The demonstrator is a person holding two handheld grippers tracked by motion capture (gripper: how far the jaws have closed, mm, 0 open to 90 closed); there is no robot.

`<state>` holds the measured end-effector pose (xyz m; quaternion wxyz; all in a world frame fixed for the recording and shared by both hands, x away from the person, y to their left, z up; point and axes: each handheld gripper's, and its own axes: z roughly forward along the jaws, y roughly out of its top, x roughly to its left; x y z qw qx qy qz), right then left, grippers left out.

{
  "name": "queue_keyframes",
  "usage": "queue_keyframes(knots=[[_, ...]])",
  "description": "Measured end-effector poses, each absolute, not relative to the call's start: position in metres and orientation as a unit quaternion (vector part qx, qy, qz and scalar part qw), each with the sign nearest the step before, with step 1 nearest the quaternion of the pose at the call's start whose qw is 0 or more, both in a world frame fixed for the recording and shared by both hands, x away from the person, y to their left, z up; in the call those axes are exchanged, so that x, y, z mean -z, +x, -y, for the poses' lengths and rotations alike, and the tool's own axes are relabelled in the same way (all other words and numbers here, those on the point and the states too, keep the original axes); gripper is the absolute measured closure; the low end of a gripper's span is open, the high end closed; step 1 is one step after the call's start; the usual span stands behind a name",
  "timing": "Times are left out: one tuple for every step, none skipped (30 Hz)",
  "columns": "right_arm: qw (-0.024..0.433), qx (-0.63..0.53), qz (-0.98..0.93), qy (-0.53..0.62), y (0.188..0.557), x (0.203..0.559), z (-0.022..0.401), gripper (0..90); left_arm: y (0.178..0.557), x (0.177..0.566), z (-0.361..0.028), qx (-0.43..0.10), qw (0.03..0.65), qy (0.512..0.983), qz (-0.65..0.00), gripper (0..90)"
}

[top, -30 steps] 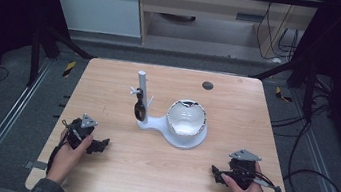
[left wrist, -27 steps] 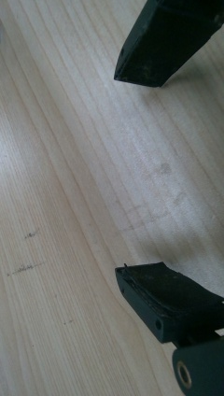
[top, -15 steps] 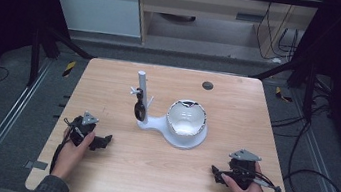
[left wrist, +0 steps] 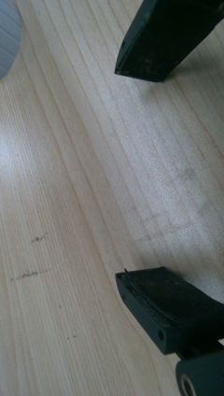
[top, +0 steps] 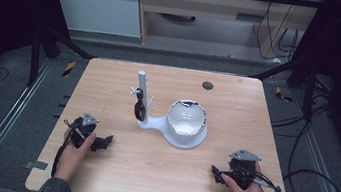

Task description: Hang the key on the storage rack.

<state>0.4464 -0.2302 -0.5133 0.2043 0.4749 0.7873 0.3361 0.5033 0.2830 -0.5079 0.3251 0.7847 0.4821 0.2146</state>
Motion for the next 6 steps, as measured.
queue_keyframes(knots=[[0.205,-0.336,-0.787,0.475,0.4461,0.5133,0.2301,0.5,0.5034,0.5078,-0.2832,-0.214,0.324,0.786,-0.482,1.7],[0.206,-0.335,-0.786,0.477,0.4456,0.5134,0.2296,0.5,0.5035,0.5079,-0.2833,-0.214,0.323,0.785,-0.483,1.4],[0.205,-0.335,-0.786,0.477,0.4449,0.5134,0.2294,0.5,0.5037,0.5079,-0.2832,-0.214,0.322,0.785,-0.484,1.1],[0.206,-0.335,-0.786,0.477,0.4442,0.5134,0.2289,0.5,0.5038,0.5080,-0.2831,-0.214,0.322,0.784,-0.485,0.6],[0.206,-0.334,-0.786,0.478,0.4439,0.5134,0.2288,0.5,0.5039,0.5081,-0.2832,-0.214,0.321,0.784,-0.486,0.2],[0.206,-0.335,-0.786,0.477,0.4439,0.5134,0.2288,0.5,0.5039,0.5079,-0.2832,-0.214,0.320,0.784,-0.486,0.0]])
